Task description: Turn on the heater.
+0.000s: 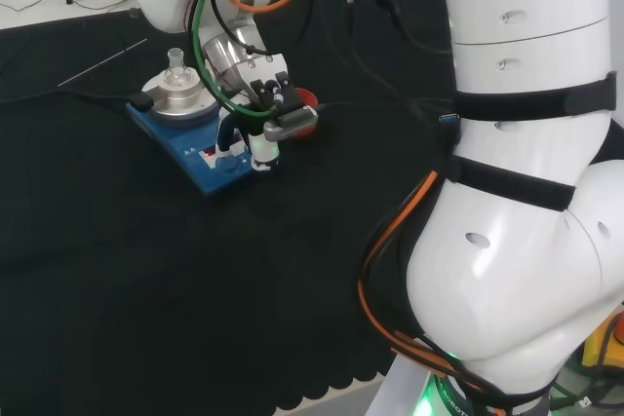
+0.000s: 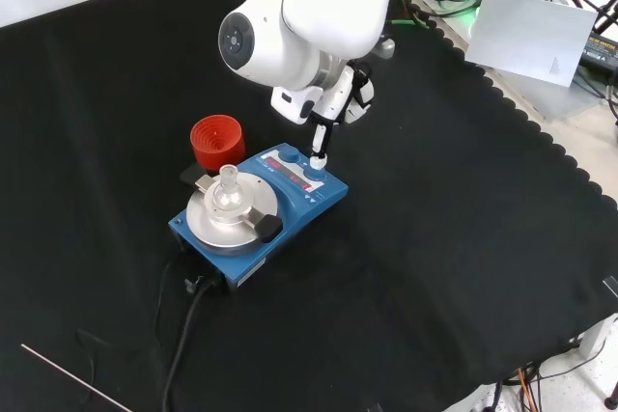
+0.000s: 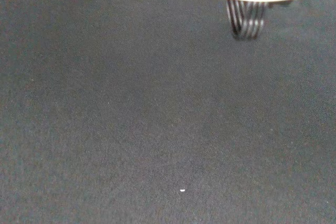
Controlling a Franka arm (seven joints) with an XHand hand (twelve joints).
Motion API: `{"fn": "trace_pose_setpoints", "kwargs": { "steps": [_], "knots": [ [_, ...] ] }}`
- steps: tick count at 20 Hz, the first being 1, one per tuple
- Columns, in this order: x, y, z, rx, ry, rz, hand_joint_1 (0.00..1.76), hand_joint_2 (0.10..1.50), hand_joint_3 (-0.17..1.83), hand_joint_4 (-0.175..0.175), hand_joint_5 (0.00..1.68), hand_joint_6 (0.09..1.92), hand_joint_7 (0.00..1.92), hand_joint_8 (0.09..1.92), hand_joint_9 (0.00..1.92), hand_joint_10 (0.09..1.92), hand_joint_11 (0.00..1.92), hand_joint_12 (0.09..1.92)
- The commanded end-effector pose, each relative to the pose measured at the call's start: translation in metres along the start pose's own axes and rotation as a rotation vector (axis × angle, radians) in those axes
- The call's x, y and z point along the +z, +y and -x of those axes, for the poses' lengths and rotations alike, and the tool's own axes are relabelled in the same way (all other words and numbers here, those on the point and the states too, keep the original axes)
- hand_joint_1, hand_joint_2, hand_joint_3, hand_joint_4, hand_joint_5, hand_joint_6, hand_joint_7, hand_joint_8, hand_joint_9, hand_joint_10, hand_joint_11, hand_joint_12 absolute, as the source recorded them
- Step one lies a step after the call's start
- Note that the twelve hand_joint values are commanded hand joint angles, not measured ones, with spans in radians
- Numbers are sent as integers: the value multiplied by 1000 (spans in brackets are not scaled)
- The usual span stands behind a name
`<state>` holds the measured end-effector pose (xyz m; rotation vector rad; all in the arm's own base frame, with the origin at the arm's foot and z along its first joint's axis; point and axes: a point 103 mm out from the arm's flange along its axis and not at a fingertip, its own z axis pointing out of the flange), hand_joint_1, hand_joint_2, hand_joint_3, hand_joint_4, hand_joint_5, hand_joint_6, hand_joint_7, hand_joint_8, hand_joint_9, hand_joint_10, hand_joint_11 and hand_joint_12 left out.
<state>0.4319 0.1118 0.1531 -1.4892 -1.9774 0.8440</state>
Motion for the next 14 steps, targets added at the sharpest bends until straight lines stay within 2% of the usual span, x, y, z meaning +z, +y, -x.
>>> {"fn": "trace_pose_setpoints", "kwargs": {
  "steps": [1, 14],
  "knots": [
    [0, 1, 5, 2, 9, -1, 1508, 553, 1249, -6, 332, 87, 1668, 1901, 1850, 1705, 1920, 1649],
    [1, 2, 5, -2, 14, -4, 1508, 550, 1255, -7, 347, 87, 1671, 1901, 1851, 1703, 1920, 1647]
  ]
}}
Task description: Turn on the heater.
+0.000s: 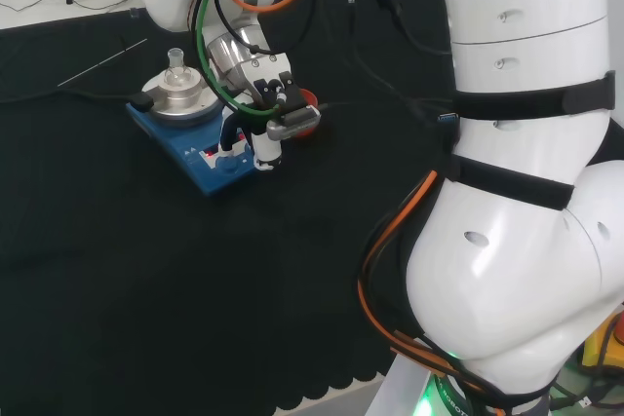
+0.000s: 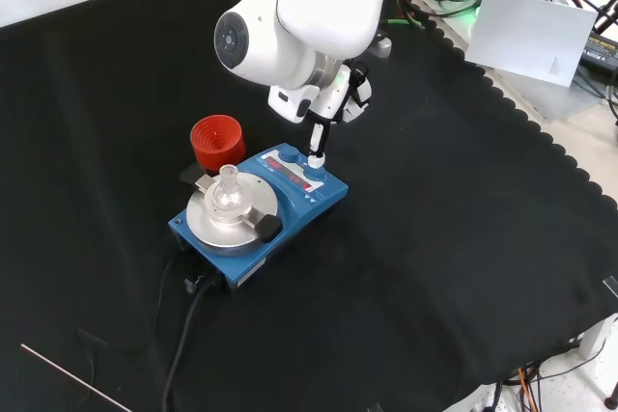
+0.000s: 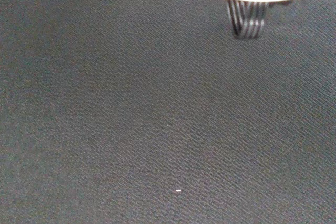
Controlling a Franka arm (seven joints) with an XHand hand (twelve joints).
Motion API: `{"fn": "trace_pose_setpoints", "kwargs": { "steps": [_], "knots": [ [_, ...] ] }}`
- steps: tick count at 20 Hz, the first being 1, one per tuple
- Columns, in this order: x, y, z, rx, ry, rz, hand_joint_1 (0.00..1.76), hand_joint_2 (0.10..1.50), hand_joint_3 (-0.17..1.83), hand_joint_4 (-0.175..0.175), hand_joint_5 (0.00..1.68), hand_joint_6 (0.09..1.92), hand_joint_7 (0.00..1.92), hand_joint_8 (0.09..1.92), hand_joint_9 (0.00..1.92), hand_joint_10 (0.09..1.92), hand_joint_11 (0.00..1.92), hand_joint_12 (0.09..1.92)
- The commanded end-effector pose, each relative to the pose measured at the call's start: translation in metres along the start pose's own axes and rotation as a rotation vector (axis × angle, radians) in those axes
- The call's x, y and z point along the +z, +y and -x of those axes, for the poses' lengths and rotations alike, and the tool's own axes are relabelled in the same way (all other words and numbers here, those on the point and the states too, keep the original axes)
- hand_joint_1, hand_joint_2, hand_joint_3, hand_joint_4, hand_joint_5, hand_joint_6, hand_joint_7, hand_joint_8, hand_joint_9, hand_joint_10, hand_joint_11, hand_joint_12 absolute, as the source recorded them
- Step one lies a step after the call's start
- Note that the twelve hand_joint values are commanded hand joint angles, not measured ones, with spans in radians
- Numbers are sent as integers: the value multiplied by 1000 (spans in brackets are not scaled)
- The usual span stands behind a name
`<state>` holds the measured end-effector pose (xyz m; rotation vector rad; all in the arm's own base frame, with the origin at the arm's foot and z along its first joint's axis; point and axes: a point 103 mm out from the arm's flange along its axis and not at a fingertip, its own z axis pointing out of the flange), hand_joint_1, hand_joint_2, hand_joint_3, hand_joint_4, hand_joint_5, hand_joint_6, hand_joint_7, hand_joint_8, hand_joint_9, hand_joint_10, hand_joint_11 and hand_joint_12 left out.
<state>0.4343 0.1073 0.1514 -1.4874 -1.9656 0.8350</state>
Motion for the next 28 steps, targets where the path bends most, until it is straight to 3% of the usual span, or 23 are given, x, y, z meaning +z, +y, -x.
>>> {"fn": "trace_pose_setpoints", "kwargs": {
  "steps": [1, 19, 28],
  "knots": [
    [1, 0, 0, -1, 1, 0, 1508, 550, 1255, -7, 348, 87, 1671, 1901, 1851, 1702, 1920, 1646],
    [3, 5, -3, 4, -2, -29, 1511, 548, 1261, -6, 355, 87, 1672, 1902, 1854, 1699, 1920, 1645],
    [6, 6, -2, -5, 2, -12, 1512, 547, 1263, -7, 357, 87, 1672, 1902, 1855, 1698, 1920, 1645]
  ]
}}
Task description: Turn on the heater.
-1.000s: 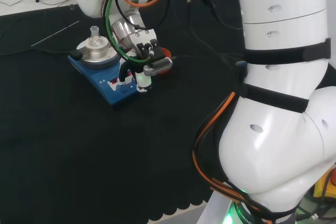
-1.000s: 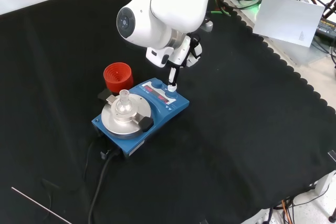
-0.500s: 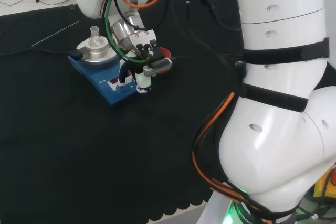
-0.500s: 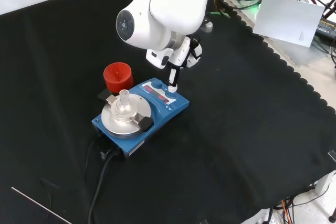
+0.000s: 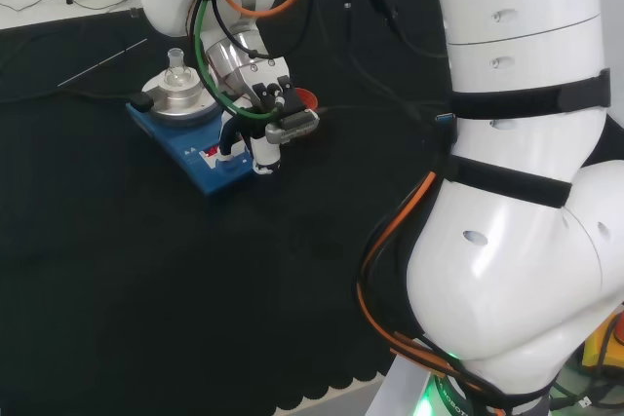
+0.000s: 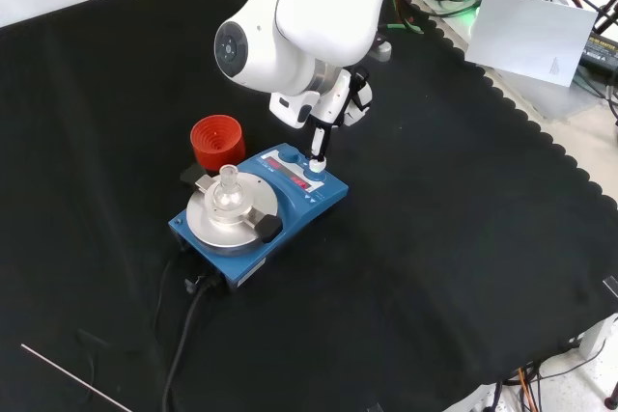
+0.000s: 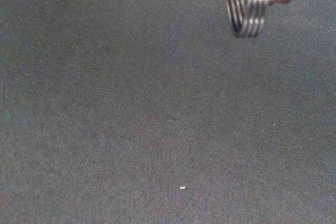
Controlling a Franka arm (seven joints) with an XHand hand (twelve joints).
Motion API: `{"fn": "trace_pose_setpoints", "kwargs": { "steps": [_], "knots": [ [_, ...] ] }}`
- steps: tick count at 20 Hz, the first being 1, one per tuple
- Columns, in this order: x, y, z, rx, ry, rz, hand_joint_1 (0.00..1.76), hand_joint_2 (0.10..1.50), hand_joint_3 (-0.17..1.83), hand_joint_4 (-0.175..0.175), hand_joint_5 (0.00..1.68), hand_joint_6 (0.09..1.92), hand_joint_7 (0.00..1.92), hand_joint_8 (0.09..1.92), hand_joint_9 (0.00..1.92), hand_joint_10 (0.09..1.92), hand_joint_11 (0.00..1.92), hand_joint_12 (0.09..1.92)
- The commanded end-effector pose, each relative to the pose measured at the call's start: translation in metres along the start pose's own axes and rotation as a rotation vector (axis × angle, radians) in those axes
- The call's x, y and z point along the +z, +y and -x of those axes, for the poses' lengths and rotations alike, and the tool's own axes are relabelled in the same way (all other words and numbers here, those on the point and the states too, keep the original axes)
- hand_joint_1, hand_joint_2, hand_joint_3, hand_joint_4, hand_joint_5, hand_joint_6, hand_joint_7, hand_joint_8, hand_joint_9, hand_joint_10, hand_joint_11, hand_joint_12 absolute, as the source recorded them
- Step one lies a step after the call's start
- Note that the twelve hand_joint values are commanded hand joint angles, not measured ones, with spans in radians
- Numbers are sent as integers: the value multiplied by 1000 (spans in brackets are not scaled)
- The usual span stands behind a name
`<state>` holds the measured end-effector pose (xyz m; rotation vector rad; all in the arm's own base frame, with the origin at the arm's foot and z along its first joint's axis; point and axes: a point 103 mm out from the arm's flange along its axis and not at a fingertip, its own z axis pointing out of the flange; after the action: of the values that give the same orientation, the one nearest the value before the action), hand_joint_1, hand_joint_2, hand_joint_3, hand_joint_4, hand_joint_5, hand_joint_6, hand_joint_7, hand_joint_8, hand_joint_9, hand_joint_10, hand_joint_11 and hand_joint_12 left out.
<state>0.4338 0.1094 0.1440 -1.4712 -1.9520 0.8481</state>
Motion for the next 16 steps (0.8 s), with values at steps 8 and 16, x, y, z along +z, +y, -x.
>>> {"fn": "trace_pose_setpoints", "kwargs": {
  "steps": [8, 16],
  "knots": [
    [-21, -25, -13, 5, -9, 52, 1512, 546, 1266, -7, 360, 87, 1672, 1903, 1855, 1698, 1920, 1645],
    [-29, -39, -5, 6, 0, 78, 1511, 545, 1269, -7, 365, 87, 1672, 1902, 1856, 1697, 1920, 1642]
  ]
}}
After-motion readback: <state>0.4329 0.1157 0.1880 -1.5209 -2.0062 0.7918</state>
